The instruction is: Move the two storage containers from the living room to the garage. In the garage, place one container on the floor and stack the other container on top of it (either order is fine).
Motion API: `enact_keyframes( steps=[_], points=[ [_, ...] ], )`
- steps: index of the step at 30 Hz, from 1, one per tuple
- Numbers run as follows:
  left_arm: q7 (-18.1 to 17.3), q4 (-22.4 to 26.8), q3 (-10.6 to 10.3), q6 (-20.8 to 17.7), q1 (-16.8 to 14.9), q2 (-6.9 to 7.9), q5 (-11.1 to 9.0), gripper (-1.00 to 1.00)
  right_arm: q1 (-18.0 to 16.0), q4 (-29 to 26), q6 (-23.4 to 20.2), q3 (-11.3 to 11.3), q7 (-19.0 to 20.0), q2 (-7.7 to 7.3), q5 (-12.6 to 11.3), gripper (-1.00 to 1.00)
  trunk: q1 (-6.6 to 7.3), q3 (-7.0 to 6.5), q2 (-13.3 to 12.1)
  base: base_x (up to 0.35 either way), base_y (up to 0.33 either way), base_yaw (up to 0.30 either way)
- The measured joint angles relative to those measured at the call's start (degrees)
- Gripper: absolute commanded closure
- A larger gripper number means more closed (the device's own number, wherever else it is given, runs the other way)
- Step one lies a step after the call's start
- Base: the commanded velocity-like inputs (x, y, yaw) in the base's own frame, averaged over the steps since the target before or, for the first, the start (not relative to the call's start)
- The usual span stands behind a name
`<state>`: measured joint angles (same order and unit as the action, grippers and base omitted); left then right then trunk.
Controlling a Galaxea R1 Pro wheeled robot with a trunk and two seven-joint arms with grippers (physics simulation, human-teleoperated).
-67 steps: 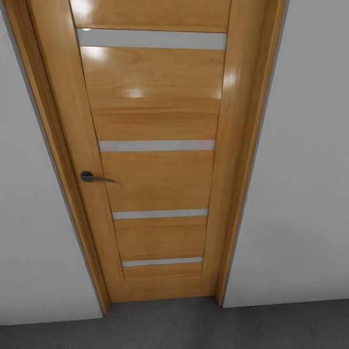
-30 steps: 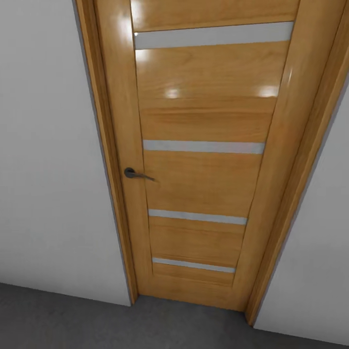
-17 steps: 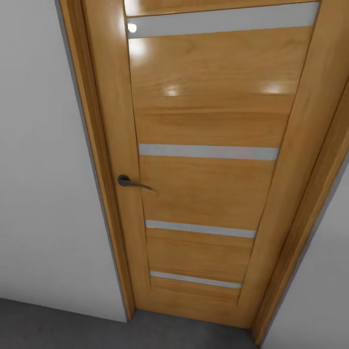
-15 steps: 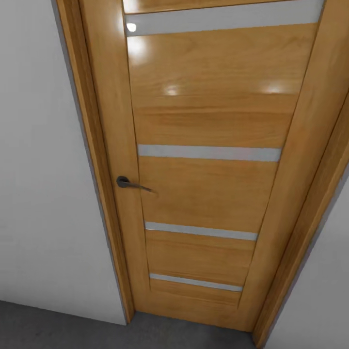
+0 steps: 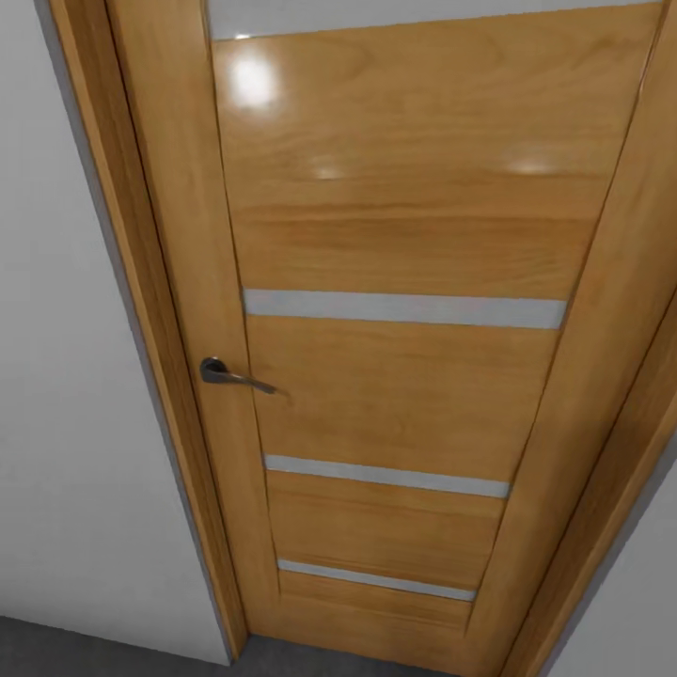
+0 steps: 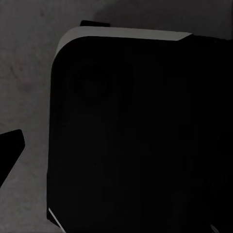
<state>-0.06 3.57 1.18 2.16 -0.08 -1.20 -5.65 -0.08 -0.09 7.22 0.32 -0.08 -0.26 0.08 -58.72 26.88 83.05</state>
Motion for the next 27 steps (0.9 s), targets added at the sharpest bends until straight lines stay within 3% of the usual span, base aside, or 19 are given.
enact_keyframes(
  steps=[9, 20, 27],
  points=[
    [0.0, 0.0, 0.0, 0.0, 0.0, 0.06, 0.0, -1.0, 0.0, 0.0, 0.0, 0.0, 0.0, 0.08, 0.0, -1.0, -0.01, 0.0, 0.0, 0.014, -0.009, -0.015],
    [0.0, 0.0, 0.0, 0.0, 0.0, 0.05, 0.0, -1.0, 0.0, 0.0, 0.0, -0.2, 0.0, 0.3, 0.0, -1.0, -0.01, -0.2, 0.0, 0.0, 0.0, -0.168],
    [0.0, 0.0, 0.0, 0.0, 0.0, 0.01, 0.0, -1.0, 0.0, 0.0, -0.1, -0.1, 0.0, 0.26, 0.0, -1.0, -0.01, -0.25, 0.0, 0.0, 0.0, -0.04]
  ],
)
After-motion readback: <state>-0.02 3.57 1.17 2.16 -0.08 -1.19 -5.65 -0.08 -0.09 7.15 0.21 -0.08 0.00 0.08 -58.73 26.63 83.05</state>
